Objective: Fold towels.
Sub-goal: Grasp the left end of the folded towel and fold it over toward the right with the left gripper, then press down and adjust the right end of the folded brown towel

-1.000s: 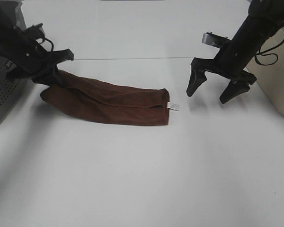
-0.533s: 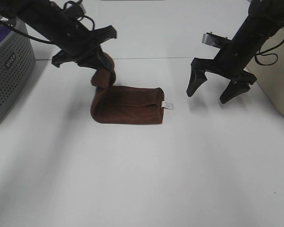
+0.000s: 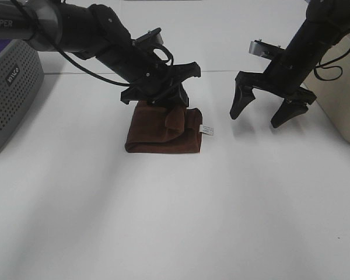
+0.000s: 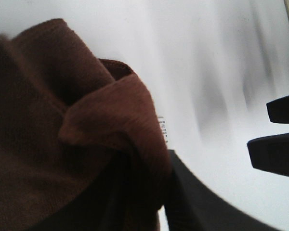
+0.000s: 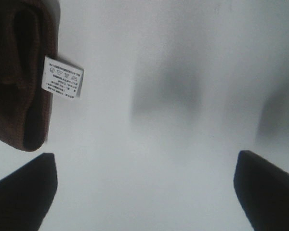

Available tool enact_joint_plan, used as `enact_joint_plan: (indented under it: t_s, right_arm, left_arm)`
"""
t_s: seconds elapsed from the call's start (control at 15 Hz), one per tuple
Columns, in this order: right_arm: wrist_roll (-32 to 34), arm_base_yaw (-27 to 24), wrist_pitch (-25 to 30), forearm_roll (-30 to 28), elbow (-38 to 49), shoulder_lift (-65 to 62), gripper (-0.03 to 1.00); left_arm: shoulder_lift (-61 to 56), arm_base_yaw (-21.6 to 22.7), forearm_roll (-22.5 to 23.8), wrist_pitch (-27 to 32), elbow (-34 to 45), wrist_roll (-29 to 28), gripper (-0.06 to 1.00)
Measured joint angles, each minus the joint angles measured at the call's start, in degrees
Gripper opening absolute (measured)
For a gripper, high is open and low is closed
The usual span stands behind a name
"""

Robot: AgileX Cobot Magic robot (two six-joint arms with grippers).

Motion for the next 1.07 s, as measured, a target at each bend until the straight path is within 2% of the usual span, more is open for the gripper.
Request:
enact_joint_plan:
  t_s: [0.2,0.27,0.33,0.53,0.67,0.87,0.93,1.07]
  right_arm:
    - [0.00,0.00,0.00,0.69,0.00,0.00,0.95]
    - [-0.06,0.00,0.29,1.72,0.00,0.00,0.95]
    - [-0.57,0.00,0.69,3.55,0.00,0.00,0.95]
    - [-7.22,0.00,3.04,15.76,0.00,0.00,0.95]
    - [-14.32,0.11,4.13,27.85,0.00,0.00,0.95]
    - [-22.52,1.78,4.30,44.06,0.00,1.26,0.95]
    - [-24.47,2.46,4.30,47.50,0.00,3.04,0.95]
    - [-27.10,3.32,4.24,50.65,0.00,8.54,0.95]
  left_arm:
    - [0.29,-0.17,-0.57,-0.17,-0.17,-0.29,0.68]
    - [0.00,-0.17,-0.52,0.11,-0.17,-0.23,0.76]
    - [-0.63,-0.11,0.06,0.34,-0.17,0.23,0.79]
    - [-5.50,2.58,6.93,2.46,-0.23,0.97,0.80]
    - [-8.54,6.07,11.86,4.64,-0.46,0.97,0.78]
    - [-9.80,10.60,13.35,8.25,-0.46,0.97,0.76]
    - [-9.80,11.06,13.46,9.34,-0.46,0.97,0.76]
    - [-9.85,11.17,13.69,10.60,-0.46,0.97,0.75]
